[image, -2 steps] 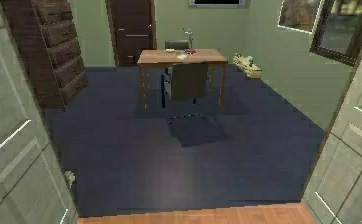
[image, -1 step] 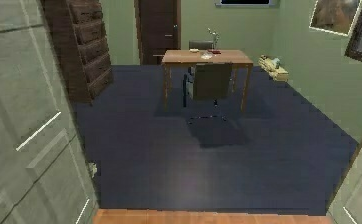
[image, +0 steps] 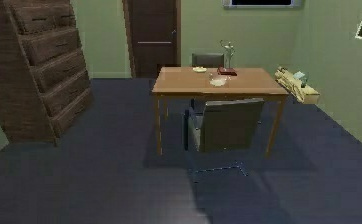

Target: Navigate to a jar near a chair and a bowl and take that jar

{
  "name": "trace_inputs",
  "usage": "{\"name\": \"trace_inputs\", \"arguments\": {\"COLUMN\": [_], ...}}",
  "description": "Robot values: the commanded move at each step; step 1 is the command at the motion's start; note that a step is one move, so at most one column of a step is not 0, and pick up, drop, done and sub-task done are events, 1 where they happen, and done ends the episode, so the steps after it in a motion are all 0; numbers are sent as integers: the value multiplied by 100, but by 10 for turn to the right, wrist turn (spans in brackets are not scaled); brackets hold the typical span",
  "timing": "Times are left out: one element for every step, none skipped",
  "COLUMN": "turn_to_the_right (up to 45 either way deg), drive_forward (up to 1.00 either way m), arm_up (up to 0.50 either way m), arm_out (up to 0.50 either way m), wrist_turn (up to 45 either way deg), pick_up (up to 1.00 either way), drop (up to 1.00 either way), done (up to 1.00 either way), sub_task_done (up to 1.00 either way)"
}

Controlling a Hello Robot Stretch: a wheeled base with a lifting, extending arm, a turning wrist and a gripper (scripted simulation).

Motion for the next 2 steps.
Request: {"name": "trace_inputs", "arguments": {"turn_to_the_right": [-30, 0], "drive_forward": [0, 65], "arm_up": [0, 0], "arm_out": [0, 0], "wrist_turn": [0, 0], "pick_up": [0, 0], "drop": [0, 0], "done": [0, 0], "sub_task_done": [0, 0]}}
